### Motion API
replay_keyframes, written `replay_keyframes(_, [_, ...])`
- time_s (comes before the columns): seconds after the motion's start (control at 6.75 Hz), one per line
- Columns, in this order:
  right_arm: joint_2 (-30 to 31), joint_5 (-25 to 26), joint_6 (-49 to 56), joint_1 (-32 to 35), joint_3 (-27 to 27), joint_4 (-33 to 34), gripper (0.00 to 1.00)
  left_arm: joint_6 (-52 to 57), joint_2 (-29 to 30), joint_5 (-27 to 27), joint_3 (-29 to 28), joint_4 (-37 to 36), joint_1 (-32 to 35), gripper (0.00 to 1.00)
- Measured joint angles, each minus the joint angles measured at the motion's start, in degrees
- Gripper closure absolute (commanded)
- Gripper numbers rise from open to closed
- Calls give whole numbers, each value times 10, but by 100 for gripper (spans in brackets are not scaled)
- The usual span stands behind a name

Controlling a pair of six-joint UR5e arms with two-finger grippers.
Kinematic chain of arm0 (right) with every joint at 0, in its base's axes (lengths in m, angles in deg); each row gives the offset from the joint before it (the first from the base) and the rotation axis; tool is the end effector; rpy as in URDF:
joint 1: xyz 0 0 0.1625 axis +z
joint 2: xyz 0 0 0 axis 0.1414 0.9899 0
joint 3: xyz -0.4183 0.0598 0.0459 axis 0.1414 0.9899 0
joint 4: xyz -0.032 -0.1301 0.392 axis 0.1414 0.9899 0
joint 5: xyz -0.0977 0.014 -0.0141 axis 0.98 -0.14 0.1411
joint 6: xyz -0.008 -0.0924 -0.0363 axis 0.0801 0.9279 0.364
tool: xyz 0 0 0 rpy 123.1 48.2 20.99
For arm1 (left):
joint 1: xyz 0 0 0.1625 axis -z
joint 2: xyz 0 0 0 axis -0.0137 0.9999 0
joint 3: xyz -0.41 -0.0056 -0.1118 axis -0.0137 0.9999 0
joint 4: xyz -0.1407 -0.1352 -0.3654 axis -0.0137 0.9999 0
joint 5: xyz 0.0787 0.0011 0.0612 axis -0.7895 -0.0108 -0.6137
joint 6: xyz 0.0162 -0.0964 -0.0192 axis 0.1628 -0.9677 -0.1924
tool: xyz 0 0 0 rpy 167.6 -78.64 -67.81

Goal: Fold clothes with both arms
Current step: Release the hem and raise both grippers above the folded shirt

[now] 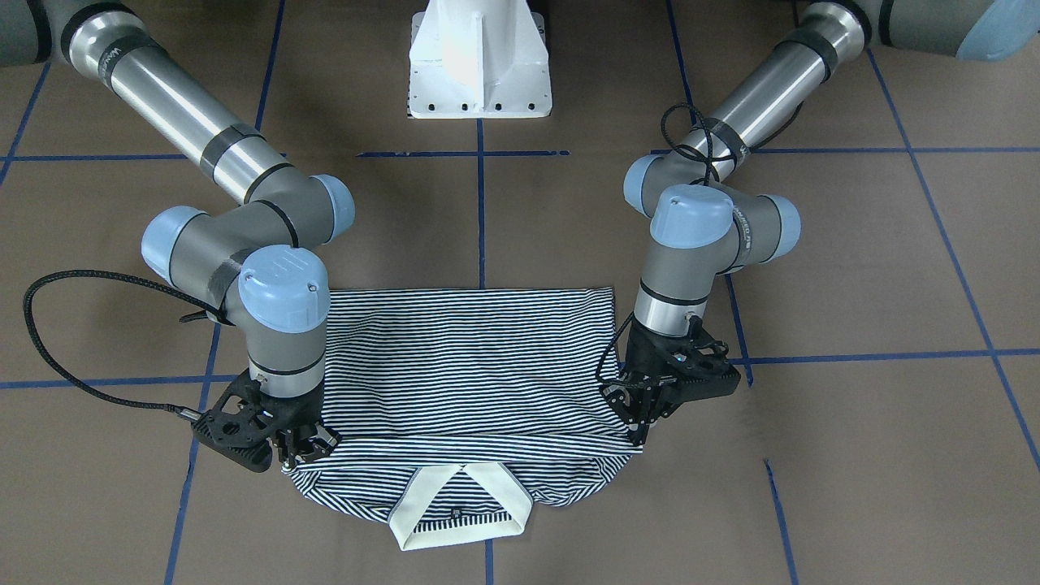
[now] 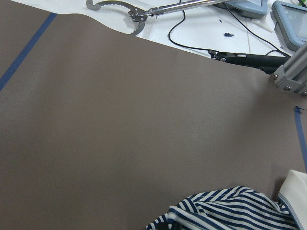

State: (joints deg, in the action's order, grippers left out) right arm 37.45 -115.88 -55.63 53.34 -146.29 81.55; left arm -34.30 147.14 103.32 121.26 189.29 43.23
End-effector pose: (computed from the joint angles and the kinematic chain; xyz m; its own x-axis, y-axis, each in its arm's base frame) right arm -0.4835 -0.6657 0.3399 0.6446 0.4952 0.5825 -0.6104 0.7921 0.0022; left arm 0.4916 -0.6320 0.3105 0.5303 -0.1453 -0.8353 0.5688 0.7916 0.2234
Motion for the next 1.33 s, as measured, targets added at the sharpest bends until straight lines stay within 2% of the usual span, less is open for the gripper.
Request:
replay_keyframes(0.44, [-1,-6,-3,1,-19,0,45,7,-11,3,-4,42,1,84])
replay_keyframes(0.59, [17,-25,-5,2,-56,0,42,7,-21,4,-3,68,1,78])
replay_keyframes(0.74, [59,-49,-6,1,-117,1,37,7,-28,4,-2,84,2,75])
replay_keyframes(0.89, [120,-70,-13,-7,-197,4,33,6,-32,4,-2,91,2,75])
replay_keyframes(1.04, [170,-84,-41,-19,-255,3,31,4,-34,4,-1,94,2,75])
replay_keyframes(1.33, [211,-72,-160,-63,-299,0,30,2,-37,4,-1,96,2,76])
